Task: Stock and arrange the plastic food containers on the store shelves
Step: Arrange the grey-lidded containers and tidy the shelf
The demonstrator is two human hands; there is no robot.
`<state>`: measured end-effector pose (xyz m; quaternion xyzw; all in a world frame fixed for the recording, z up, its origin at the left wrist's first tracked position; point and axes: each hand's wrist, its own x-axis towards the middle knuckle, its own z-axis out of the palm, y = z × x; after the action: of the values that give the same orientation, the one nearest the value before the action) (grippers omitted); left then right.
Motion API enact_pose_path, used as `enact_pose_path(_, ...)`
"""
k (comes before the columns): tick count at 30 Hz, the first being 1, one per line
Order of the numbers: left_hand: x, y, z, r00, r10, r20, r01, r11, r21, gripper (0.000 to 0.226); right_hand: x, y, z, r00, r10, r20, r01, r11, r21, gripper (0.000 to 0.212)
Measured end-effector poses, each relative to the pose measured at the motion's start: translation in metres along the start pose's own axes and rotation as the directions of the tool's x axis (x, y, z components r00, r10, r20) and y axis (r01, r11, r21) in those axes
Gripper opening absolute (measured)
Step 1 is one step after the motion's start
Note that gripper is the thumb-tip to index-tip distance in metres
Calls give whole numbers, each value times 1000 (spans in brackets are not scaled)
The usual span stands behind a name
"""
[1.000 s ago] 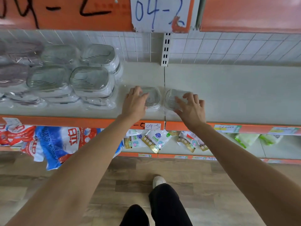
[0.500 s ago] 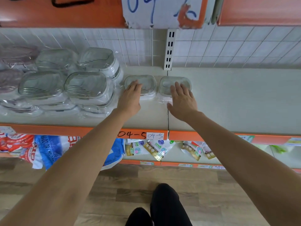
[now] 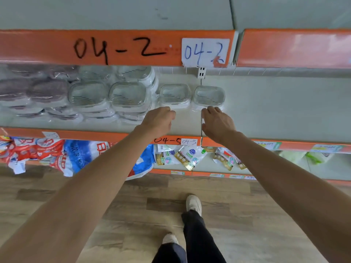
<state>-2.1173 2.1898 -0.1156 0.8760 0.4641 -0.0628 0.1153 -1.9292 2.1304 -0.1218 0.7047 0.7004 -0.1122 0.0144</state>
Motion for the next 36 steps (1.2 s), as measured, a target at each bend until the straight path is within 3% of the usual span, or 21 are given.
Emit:
enact_pose_path(9, -94, -1, -73, 996, 60, -60, -55, 995, 83, 26, -60, -54, -50, 999, -44, 11, 44, 999, 10, 28)
enact_pose_path(18, -140, 12, -153, 970, 146, -196, -119, 983, 141, 16, -100, -79, -128, 967, -203, -156, 193, 978, -76, 28)
enact_pose_path(23, -135, 32, -190, 930, 241, -276, -213, 969, 129, 21, -117, -60, -181, 943, -281, -176, 268, 959, -93, 30)
enact_pose_path(36, -58, 77, -281, 875, 290, -387, -271, 957, 103, 23, -101, 3, -292, 940, -154, -305, 127, 986, -109, 30)
